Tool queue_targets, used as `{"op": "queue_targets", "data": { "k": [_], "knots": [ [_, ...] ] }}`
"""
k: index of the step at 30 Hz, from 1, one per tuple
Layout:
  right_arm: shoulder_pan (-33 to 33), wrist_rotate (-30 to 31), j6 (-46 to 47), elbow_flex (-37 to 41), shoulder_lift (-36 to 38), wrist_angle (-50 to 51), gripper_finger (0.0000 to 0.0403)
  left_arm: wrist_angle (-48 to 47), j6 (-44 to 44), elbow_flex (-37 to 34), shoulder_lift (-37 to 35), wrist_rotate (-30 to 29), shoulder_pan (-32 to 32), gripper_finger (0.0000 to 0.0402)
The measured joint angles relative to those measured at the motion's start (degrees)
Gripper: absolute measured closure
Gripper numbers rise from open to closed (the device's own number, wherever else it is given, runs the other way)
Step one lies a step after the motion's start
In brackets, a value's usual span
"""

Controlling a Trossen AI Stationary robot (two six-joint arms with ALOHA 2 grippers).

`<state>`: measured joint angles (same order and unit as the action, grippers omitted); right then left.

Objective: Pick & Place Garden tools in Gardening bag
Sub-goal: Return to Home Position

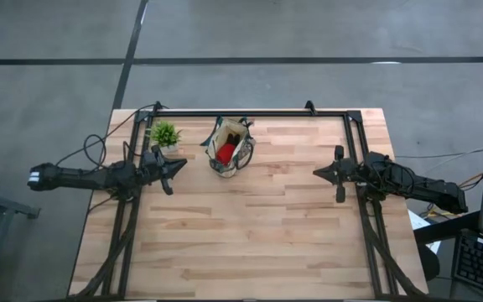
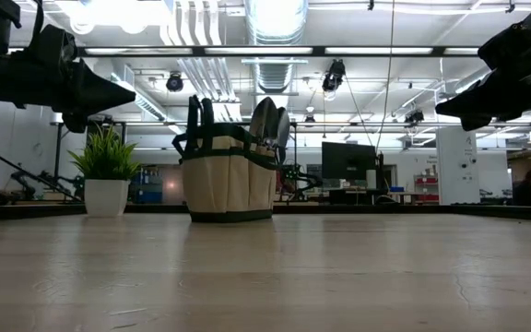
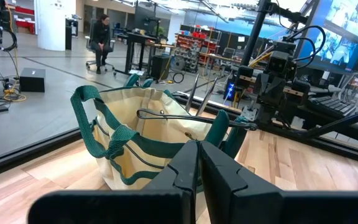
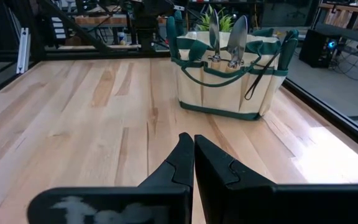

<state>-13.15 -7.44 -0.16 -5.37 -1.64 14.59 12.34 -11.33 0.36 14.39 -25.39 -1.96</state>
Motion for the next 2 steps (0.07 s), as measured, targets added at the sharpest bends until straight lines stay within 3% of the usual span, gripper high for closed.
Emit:
{"op": "queue_targets", "data": {
  "k": [2],
  "knots": [
    [0.0, 0.0, 0.1, 0.0, 0.0, 0.0, 0.0394, 0.0, 0.0, 0.0, 0.0, 0.0, 0.0, 0.0381]
  ]
}}
